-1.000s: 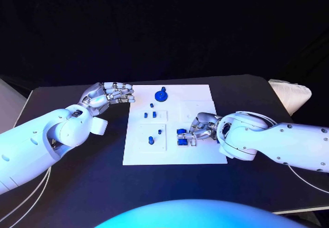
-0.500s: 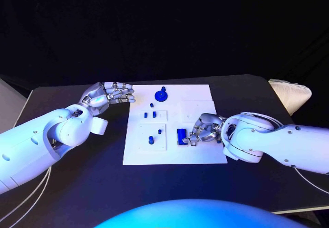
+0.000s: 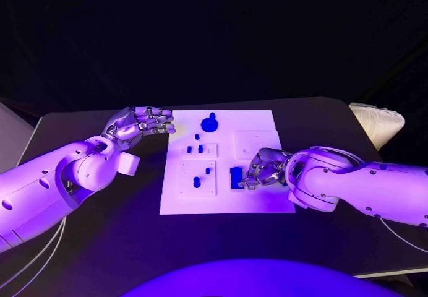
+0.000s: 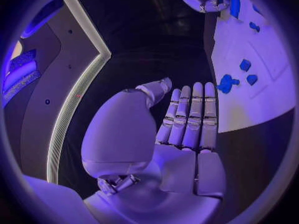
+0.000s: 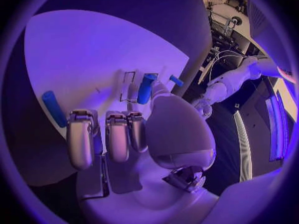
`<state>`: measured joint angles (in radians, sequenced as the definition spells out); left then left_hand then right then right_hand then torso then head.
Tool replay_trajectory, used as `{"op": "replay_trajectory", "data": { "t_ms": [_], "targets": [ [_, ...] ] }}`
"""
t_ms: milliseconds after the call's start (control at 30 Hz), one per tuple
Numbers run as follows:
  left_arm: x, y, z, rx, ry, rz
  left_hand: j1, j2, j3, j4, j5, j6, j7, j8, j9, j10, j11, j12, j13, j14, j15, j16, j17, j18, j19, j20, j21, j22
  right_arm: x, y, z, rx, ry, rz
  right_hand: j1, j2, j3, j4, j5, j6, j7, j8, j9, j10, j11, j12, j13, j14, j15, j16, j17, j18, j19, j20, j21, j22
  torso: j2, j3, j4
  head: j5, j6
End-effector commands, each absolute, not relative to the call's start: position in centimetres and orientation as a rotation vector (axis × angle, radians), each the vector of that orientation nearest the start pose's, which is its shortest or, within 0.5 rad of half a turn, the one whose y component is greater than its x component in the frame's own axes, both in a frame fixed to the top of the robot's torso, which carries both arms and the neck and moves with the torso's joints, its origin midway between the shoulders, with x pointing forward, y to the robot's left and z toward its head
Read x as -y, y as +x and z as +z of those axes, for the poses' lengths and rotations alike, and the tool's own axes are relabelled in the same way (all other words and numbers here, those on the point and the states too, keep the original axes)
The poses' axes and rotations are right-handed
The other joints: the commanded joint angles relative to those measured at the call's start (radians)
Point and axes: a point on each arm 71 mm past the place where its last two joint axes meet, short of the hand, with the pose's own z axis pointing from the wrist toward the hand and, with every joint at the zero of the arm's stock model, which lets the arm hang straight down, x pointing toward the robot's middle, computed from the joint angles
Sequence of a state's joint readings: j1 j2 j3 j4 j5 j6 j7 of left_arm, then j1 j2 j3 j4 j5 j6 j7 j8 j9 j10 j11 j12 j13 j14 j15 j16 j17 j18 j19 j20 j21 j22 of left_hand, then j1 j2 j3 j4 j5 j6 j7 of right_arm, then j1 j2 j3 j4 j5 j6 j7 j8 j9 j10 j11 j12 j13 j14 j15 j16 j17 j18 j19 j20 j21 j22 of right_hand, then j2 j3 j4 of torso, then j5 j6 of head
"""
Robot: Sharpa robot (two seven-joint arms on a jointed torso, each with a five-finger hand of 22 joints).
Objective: Assemble the parts on the task board
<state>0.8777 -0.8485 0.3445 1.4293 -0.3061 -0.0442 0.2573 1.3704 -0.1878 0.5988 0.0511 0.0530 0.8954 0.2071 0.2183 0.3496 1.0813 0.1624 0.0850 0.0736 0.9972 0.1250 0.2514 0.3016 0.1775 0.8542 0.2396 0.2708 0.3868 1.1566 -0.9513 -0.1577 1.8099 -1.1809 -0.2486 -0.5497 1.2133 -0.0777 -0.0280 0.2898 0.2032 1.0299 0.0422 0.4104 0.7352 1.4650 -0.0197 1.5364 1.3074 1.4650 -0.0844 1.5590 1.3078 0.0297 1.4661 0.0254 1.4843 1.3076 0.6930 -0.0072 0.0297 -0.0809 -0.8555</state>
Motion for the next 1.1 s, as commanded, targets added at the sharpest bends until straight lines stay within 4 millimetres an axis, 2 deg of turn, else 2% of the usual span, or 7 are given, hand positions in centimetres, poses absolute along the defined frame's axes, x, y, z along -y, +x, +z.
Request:
{"op": "replay_trajectory", "data": {
  "t_ms": [33, 300, 567, 733, 900, 1100],
  "targets": [
    [-23.9, 48.7, -21.0, -1.536, -1.019, -1.644, -0.002, 0.006, -0.001, 0.005, 0.002, -0.001, 0.006, 0.001, -0.001, -0.003, 0.002, -0.005, 0.002, 0.008, -0.001, -0.003, 0.001, 0.003, 0.006, 0.0, -0.005, -0.001, 19.5, 40.2, -24.5, -2.125, 0.227, 0.473, 0.004, 0.012, 0.011, 0.0, 0.004, 0.008, 0.0, 0.005, 0.0, 0.092, -0.009, 0.005, 0.248, 0.102, -0.007, 0.005, 0.247, -0.012, 0.083, -0.01, 0.006, 0.216, 0.0, -0.0002, 0.0005, 0.0, -0.001],
    [-23.9, 48.7, -21.0, -1.537, -1.02, -1.642, -0.003, 0.008, -0.001, 0.006, 0.002, -0.001, 0.006, 0.001, -0.001, -0.003, 0.002, -0.006, 0.002, 0.008, 0.0, -0.004, 0.002, 0.003, 0.007, 0.0, -0.006, -0.002, 19.7, 40.2, -24.6, -2.105, 0.233, 0.464, 0.004, 0.021, 0.019, 0.002, 0.015, 0.01, -0.001, 0.007, 0.0, 0.093, -0.011, 0.007, 0.249, 0.103, -0.008, 0.006, 0.249, -0.012, 0.084, -0.011, 0.008, 0.218, 0.0, -0.0003, -0.0004, 0.002, -0.002],
    [-24.0, 48.7, -21.0, -1.537, -1.02, -1.64, -0.004, 0.01, 0.0, 0.008, 0.002, -0.001, 0.007, 0.001, -0.001, -0.003, 0.002, -0.006, 0.002, 0.009, 0.0, -0.006, 0.003, 0.003, 0.008, 0.0, -0.008, -0.004, 20.6, 39.8, -24.2, -2.098, 0.271, 0.488, -0.018, 0.005, 0.013, 0.003, 0.027, 0.008, 0.0, 0.008, -0.001, 0.095, -0.01, 0.011, 0.251, 0.103, -0.008, 0.006, 0.249, -0.012, 0.084, -0.012, 0.008, 0.219, -0.001, 0.0011, -0.0017, 0.003, 0.0],
    [-24.0, 48.7, -21.0, -1.537, -1.021, -1.639, -0.004, 0.01, 0.0, 0.008, 0.002, -0.001, 0.007, 0.001, -0.001, -0.003, 0.002, -0.006, 0.002, 0.009, 0.0, -0.006, 0.003, 0.003, 0.008, 0.0, -0.008, -0.004, 21.4, 39.6, -23.3, -2.074, 0.303, 0.532, -0.029, -0.005, 0.017, 0.002, 0.03, -0.023, 0.011, -0.016, -0.012, 0.1, -0.001, 0.022, 0.257, 0.104, -0.002, 0.008, 0.253, -0.014, 0.086, -0.008, 0.014, 0.223, -0.001, 0.001, -0.0025, -0.003, 0.003],
    [-24.0, 48.7, -21.0, -1.537, -1.021, -1.64, -0.004, 0.01, 0.0, 0.008, 0.002, -0.001, 0.007, 0.001, -0.001, -0.003, 0.002, -0.006, 0.002, 0.009, 0.0, -0.006, 0.003, 0.003, 0.008, 0.0, -0.008, -0.004, 23.4, 40.1, -21.9, -2.059, 0.325, 0.513, -0.033, -0.009, 0.02, 0.002, 0.03, -0.033, 0.016, -0.027, -0.018, 0.102, 0.003, 0.026, 0.259, 0.104, 0.002, 0.008, 0.255, -0.014, 0.087, -0.005, 0.016, 0.224, -0.002, 0.0005, -0.0035, -0.013, 0.005],
    [-23.9, 48.7, -21.0, -1.536, -1.022, -1.64, -0.005, 0.01, 0.0, 0.009, 0.002, -0.001, 0.007, 0.001, -0.002, -0.003, 0.002, -0.006, 0.002, 0.009, 0.0, -0.007, 0.003, 0.003, 0.008, 0.0, -0.009, -0.005, 27.3, 41.4, -21.8, -2.085, 0.304, 0.362, 0.004, -0.011, 0.043, -0.003, 0.034, -0.029, 0.019, -0.04, -0.028, 0.102, 0.007, 0.026, 0.259, 0.105, 0.006, 0.01, 0.259, -0.016, 0.088, 0.0, 0.022, 0.228, -0.001, -0.0008, -0.0046, -0.02, 0.008]
  ]
}}
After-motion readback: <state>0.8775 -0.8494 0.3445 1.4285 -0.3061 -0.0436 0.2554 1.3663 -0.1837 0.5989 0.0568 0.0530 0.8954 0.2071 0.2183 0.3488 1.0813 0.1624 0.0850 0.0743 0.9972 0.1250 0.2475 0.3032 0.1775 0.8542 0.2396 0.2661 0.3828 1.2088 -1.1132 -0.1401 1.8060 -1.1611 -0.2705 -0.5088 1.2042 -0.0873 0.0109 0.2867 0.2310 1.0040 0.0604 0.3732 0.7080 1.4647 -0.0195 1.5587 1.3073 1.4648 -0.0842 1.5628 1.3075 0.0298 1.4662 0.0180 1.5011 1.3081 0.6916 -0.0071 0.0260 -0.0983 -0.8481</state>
